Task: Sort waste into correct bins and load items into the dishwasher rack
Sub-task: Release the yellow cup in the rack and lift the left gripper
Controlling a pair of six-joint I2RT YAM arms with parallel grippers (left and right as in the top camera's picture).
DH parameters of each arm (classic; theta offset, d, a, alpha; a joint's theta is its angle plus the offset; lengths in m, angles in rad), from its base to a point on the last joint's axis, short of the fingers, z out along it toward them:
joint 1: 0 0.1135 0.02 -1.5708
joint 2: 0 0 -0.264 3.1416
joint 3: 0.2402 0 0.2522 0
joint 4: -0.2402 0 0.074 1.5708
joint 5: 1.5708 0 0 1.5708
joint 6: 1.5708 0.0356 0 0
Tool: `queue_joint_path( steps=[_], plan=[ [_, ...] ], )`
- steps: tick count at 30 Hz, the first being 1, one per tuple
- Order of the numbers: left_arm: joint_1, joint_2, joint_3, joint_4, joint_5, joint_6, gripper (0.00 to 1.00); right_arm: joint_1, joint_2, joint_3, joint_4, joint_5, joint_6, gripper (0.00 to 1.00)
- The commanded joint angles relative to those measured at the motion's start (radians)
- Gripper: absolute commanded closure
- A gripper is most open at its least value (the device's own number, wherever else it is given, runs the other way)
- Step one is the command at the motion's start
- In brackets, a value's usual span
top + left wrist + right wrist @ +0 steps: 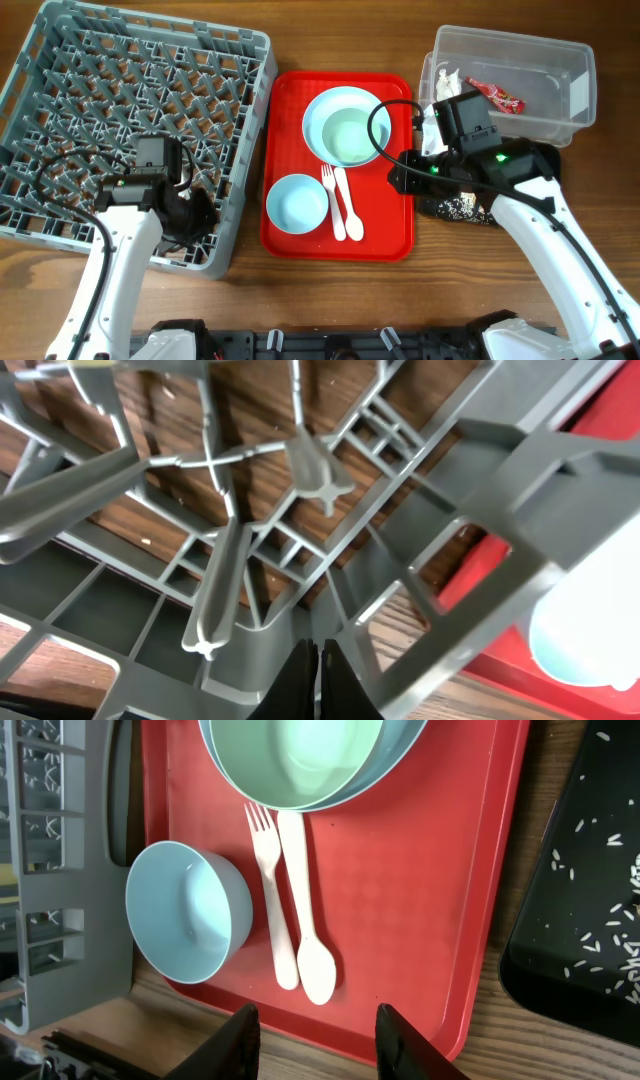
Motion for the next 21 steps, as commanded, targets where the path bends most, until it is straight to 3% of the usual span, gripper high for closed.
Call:
queue_joint_path(
  steps=[1,21],
  plan=[
    [-0.005,0.016,-0.016,0.000,0.006,0.000,0.96,-0.003,-0.014,0.021,0.000,0.021,-0.020,0.62],
    [-0.005,0.026,-0.016,0.011,0.137,0.001,0.96,-0.003,-0.014,0.021,0.000,0.021,-0.019,0.62]
  ],
)
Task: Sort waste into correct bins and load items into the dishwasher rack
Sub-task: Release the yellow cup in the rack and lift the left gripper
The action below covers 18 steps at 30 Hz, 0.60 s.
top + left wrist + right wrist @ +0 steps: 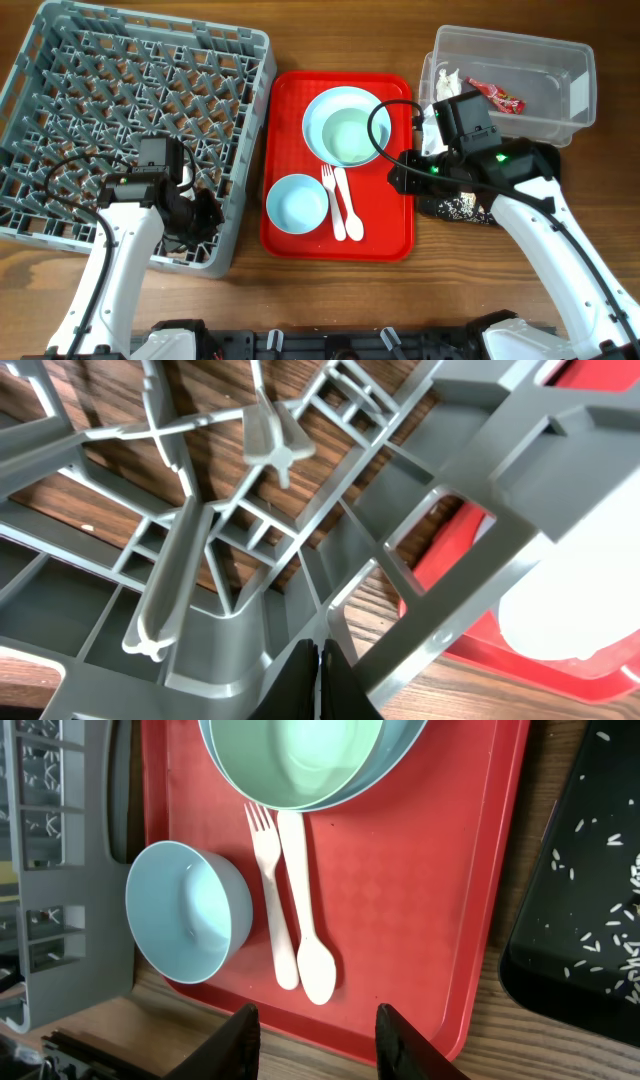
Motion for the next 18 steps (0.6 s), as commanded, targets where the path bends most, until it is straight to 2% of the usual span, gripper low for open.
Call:
queue_joint_path(
  steps=[1,8,10,13,14,15,18],
  plan=[
    [-0.005,0.006,-0.008,0.006,0.051,0.001,0.96,-0.003,-0.014,0.021,0.000,0.021,-0.019,0.62],
    [-0.005,0.006,-0.008,0.037,0.092,0.001,0.96,-0.003,-0.014,0.021,-0.001,0.021,-0.019,0.62],
    [-0.005,0.005,-0.008,0.037,0.091,0.001,0.92,-0.003,-0.014,0.021,0.000,0.021,-0.019,0.62],
    [-0.005,0.005,-0.008,0.037,0.091,0.002,0.83,-0.003,-0.014,0.021,-0.001,0.021,-0.019,0.62],
    [-0.005,0.005,-0.008,0.038,0.090,0.002,0.77,-0.003,-0.014,0.021,-0.001,0.021,-0.019,0.62],
    [-0.005,0.005,-0.008,0.039,0.086,0.004,0.67,-0.003,-0.014,0.021,-0.001,0.021,-0.019,0.61],
    [-0.005,0.005,-0.004,0.041,0.068,0.005,0.56,-0.003,-0.014,0.021,-0.004,0.021,-0.020,0.50]
  ],
)
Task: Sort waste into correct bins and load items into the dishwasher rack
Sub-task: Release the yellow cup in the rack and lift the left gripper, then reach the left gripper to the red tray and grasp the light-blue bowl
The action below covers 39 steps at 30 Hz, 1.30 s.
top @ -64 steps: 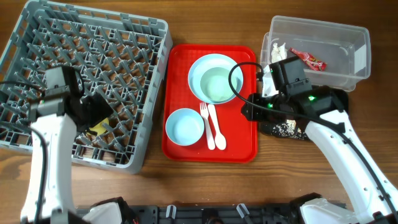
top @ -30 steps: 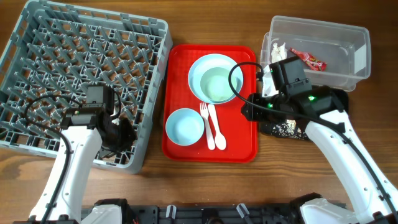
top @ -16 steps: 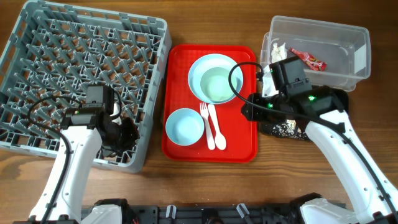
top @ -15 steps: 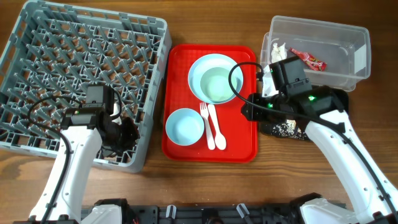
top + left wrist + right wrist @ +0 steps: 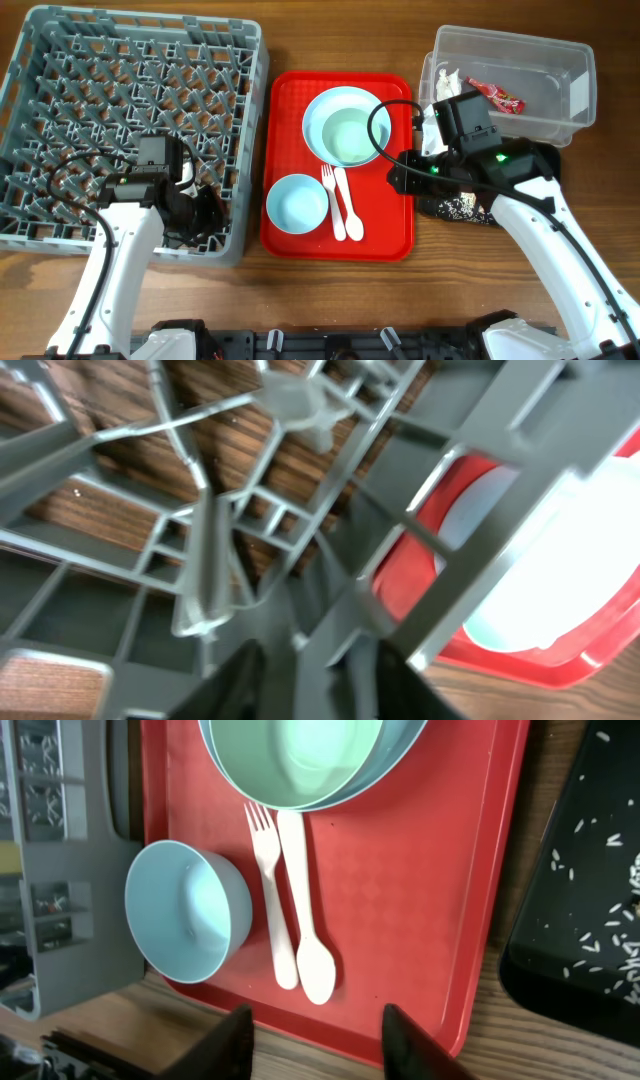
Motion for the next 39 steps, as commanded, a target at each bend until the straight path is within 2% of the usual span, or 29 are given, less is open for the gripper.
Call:
queue_joint_path(
  steps=[1,3,9,16,19,24,27,31,39],
  plan=[
    [-0.005,0.005,0.003,0.006,-0.001,0.003,0.54,-0.003,-0.014,0.021,-0.003,0.020,-0.016,0.48],
    [-0.005,0.001,0.022,0.006,-0.034,0.003,0.52,-0.003,-0.014,0.021,-0.002,0.020,-0.016,0.45],
    [-0.005,-0.041,0.109,0.008,-0.058,0.003,0.53,-0.003,-0.014,0.021,-0.002,0.021,-0.016,0.44],
    [-0.005,-0.119,0.156,0.021,-0.036,0.003,0.67,-0.003,-0.014,0.021,-0.002,0.021,-0.016,0.44],
    [-0.028,-0.147,0.156,0.049,0.006,0.003,0.68,-0.003,-0.014,0.021,-0.003,0.030,-0.017,0.45],
    [-0.179,-0.159,0.156,0.141,-0.014,0.020,0.64,-0.010,-0.014,0.038,-0.089,0.224,0.026,0.46],
    [-0.293,-0.144,0.156,0.201,-0.099,0.031,0.62,-0.036,-0.014,0.078,-0.145,0.288,0.046,0.46],
    [-0.441,-0.097,0.156,0.266,-0.197,0.034,0.57,-0.098,-0.019,0.129,-0.187,0.290,0.045,0.44],
    [-0.652,0.113,0.156,0.303,-0.200,0.033,0.55,-0.158,-0.023,0.131,-0.220,0.282,0.036,0.42]
  ],
)
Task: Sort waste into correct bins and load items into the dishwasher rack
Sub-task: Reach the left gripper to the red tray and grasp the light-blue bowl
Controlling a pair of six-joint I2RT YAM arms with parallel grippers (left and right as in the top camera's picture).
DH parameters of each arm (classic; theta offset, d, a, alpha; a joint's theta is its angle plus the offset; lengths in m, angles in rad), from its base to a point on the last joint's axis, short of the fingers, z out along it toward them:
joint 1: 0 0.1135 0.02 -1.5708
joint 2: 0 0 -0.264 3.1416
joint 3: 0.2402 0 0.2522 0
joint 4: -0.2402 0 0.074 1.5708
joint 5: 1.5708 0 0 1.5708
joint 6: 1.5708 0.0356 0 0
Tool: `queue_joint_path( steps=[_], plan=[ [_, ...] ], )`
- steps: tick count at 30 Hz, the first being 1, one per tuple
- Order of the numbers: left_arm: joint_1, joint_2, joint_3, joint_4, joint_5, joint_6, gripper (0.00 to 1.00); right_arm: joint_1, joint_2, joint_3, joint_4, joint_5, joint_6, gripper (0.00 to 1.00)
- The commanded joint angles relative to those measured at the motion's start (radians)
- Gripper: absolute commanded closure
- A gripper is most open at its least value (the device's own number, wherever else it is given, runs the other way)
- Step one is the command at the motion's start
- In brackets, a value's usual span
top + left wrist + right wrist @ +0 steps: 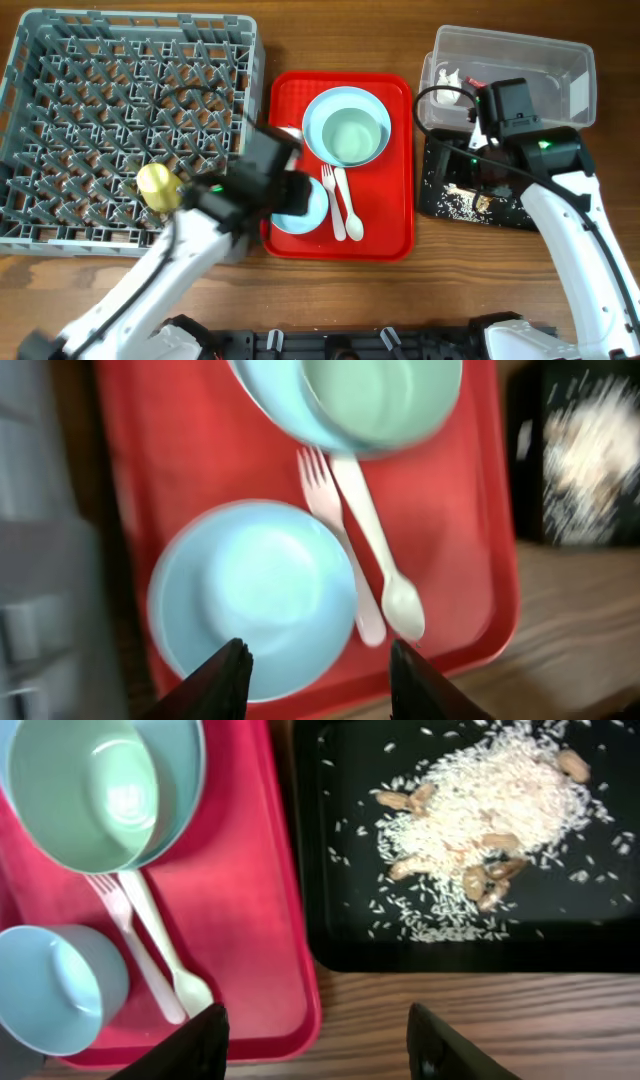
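Observation:
My left gripper [320, 685] hangs open over the small blue bowl [255, 595] at the front left of the red tray [470, 560]. Beside that bowl lie a pale fork [335, 540] and spoon [375, 550]. Behind them a green bowl [347, 135] sits inside a larger blue bowl [315, 110]. The grey dishwasher rack [130, 120] stands left of the tray. My right gripper [318, 1045] is open and holds nothing, above the gap between the red tray and the black tray [340, 920] of spilled rice [480, 810].
A clear plastic bin [545, 60] holding wrappers stands at the back right, behind the black tray [440, 200]. Bare wooden table runs along the front edge.
My left gripper has left the rack's front right corner and now hangs open over the small blue bowl. The right gripper has shifted right, from over the red tray towards the black tray.
My left gripper was shut on the front right wall of the rack, which stood askew. It was still shut there, with the rack turned a little. Then the rack stood square and the gripper was open. Now that gripper is over the red tray.

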Motion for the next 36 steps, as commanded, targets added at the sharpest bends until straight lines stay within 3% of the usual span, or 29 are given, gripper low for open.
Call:
queue_joint_path(
  steps=[1,8,14,19,30,36],
  plan=[
    [-0.079,0.130,0.016,0.005,-0.030,0.012,0.54,-0.005,-0.016,0.018,-0.005,0.022,0.004,0.42],
    [-0.153,0.338,0.016,0.042,-0.030,0.012,0.55,-0.005,-0.016,0.018,-0.005,0.022,0.005,0.41],
    [-0.172,0.404,0.016,0.071,-0.030,0.012,0.65,-0.005,-0.016,0.018,-0.006,0.021,0.005,0.41],
    [-0.172,0.404,0.016,0.081,-0.030,0.012,0.95,-0.005,-0.016,0.018,-0.008,0.021,0.005,0.41],
    [-0.171,0.333,0.080,0.049,-0.030,0.013,0.96,-0.005,-0.016,0.018,-0.023,0.022,0.004,0.41],
    [-0.154,0.190,0.222,-0.031,-0.076,0.105,0.96,-0.005,-0.016,0.018,-0.023,0.022,0.004,0.41]
  ],
)
